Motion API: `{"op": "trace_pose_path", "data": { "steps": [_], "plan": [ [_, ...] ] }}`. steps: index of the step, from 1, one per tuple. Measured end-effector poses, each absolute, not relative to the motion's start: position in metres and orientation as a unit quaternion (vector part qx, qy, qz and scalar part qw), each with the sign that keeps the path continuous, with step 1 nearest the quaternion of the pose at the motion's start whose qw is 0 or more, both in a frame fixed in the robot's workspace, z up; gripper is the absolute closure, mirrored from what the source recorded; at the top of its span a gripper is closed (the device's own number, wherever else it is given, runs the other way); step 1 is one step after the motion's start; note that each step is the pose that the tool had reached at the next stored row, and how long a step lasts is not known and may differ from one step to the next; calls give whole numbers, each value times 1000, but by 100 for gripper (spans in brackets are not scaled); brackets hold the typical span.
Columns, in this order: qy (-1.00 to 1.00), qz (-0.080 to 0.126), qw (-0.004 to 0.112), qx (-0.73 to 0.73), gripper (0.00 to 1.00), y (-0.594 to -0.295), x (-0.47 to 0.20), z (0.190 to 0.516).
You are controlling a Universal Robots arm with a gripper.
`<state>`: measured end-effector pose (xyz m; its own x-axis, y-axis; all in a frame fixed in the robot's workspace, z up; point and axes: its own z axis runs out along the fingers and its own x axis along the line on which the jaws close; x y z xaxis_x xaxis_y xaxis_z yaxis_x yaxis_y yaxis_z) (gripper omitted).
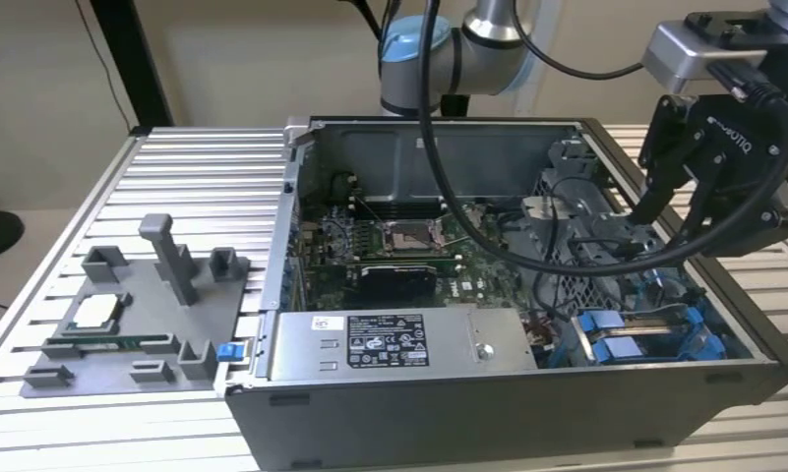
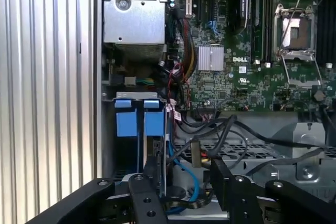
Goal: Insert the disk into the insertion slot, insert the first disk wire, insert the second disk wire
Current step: 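Insert the first disk wire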
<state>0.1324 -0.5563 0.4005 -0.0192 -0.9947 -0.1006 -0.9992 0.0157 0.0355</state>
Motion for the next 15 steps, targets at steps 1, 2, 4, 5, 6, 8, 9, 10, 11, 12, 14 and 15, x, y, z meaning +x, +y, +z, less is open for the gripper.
{"op": "trace_pose_path", "data": {
  "steps": [1,2,4,5,6,8,9,10,11,12,14,15],
  "plan": [
    [712,54,29,-700,0,-556,132,400],
    [712,56,32,-699,0,-556,132,400],
    [712,57,32,-699,0,-556,132,400],
    [712,57,32,-699,0,-556,132,400],
    [712,57,32,-699,0,-556,132,400],
    [712,57,32,-699,0,-556,132,400],
    [712,57,32,-699,0,-556,132,400],
    [712,57,32,-699,0,-556,132,400],
    [712,57,33,-699,0,-556,132,400],
    [712,58,33,-699,0,-556,132,400],
    [712,58,34,-699,0,-556,132,400],
    [712,59,34,-699,0,-556,132,399]
  ]
}}
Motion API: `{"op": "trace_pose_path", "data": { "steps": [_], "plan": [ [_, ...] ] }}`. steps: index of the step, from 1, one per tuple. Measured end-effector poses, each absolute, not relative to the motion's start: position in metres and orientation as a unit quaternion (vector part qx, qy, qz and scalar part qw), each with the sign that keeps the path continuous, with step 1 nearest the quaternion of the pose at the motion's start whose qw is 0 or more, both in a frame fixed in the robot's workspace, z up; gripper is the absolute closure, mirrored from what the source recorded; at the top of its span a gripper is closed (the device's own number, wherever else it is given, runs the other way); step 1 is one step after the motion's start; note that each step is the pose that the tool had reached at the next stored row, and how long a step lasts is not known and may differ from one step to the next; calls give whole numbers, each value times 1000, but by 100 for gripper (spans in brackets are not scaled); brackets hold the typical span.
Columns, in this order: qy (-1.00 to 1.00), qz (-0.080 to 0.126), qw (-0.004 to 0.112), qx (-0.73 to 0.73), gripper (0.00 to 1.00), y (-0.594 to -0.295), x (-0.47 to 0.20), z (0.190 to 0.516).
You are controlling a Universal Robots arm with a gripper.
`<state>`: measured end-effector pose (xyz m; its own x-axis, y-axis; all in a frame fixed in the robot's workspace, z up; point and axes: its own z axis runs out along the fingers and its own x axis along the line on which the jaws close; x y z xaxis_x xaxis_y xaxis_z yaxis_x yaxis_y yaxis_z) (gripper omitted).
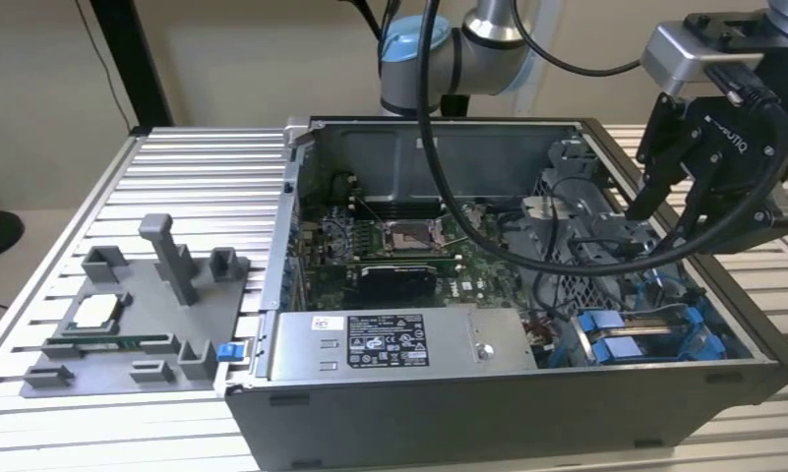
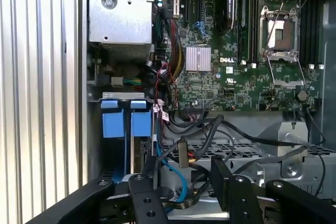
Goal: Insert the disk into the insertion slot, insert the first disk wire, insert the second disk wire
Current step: 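Insert the first disk wire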
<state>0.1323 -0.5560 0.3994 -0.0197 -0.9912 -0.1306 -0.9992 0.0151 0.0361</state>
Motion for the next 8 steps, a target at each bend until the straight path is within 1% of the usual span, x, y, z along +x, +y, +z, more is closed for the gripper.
{"op": "trace_pose_path", "data": {
  "steps": [8],
  "plan": [
    [711,64,39,-699,0,-556,132,397]
  ]
}}
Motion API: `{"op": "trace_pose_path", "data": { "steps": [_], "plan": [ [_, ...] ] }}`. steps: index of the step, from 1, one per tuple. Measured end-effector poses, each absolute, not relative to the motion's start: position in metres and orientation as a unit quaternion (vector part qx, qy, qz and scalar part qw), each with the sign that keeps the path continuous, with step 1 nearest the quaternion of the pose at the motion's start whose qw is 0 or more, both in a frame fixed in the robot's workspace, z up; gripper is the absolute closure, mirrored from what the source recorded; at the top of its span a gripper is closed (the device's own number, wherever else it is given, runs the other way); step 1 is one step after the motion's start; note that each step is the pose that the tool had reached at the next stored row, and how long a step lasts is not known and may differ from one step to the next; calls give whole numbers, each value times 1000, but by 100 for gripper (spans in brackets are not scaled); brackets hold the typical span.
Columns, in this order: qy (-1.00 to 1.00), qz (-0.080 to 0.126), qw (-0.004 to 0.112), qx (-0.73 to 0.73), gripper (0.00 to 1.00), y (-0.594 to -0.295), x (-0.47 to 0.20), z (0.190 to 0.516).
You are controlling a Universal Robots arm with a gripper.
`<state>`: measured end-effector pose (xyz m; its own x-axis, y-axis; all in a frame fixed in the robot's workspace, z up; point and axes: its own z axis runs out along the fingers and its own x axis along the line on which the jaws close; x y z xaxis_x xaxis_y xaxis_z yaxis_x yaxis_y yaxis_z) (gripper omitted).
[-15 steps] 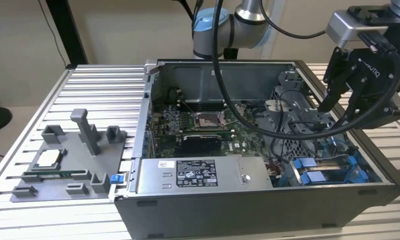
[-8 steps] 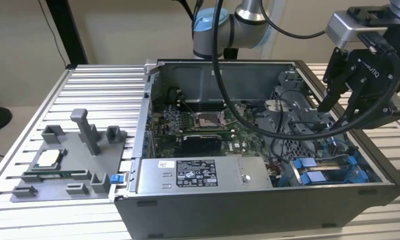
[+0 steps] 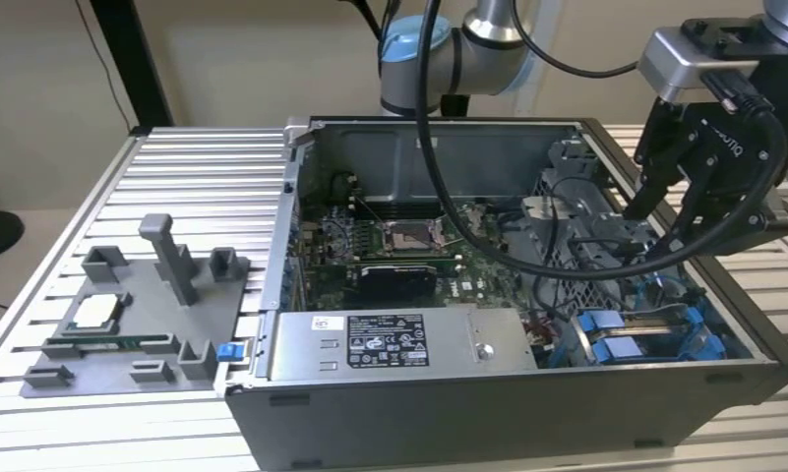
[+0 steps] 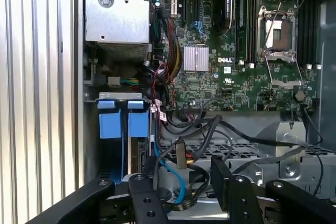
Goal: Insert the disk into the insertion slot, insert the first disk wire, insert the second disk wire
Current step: 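Insert the first disk wire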
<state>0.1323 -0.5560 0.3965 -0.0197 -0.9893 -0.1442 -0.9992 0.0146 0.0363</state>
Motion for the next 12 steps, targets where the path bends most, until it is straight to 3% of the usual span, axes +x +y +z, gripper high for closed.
{"op": "trace_pose_path", "data": {
  "steps": [12],
  "plan": [
    [710,80,55,-698,0,-556,132,389]
  ]
}}
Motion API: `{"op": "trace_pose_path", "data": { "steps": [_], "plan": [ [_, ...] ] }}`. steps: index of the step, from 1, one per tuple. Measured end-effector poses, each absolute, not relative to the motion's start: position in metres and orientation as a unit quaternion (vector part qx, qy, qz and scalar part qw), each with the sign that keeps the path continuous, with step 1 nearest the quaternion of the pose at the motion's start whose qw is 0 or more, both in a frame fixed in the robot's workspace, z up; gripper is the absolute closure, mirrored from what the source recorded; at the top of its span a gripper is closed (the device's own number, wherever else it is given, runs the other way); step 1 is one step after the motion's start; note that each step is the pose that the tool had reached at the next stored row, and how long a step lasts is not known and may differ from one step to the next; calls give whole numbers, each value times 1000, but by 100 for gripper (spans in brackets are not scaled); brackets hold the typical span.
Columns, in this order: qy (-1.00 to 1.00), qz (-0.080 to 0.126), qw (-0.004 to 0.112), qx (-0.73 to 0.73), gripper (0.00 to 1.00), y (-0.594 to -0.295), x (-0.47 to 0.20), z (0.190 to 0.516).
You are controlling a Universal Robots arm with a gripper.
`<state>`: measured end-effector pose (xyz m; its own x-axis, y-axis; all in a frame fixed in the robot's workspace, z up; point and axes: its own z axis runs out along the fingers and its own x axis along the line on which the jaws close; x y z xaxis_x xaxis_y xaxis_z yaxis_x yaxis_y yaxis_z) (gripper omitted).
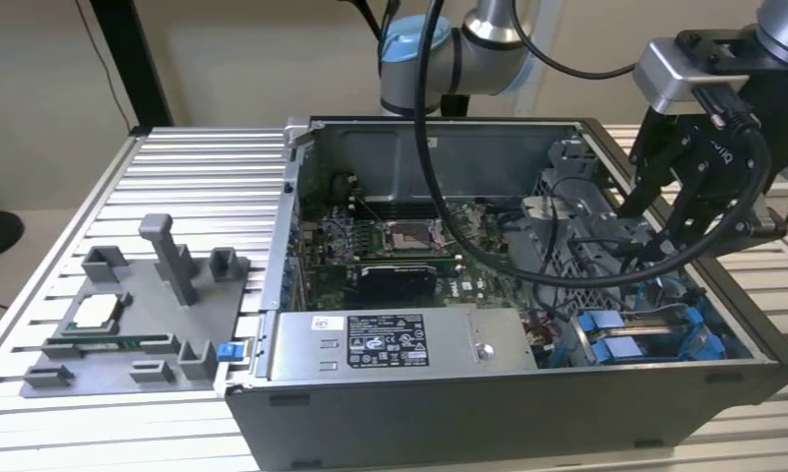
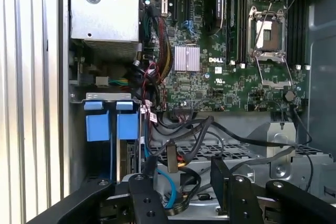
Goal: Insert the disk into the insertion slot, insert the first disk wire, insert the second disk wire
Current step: 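Insert the first disk wire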
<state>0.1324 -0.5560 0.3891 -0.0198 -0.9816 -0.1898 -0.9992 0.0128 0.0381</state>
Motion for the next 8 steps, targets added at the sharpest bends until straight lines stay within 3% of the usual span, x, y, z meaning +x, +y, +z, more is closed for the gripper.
{"op": "trace_pose_path", "data": {
  "steps": [8],
  "plan": [
    [709,86,59,-697,0,-556,132,385]
  ]
}}
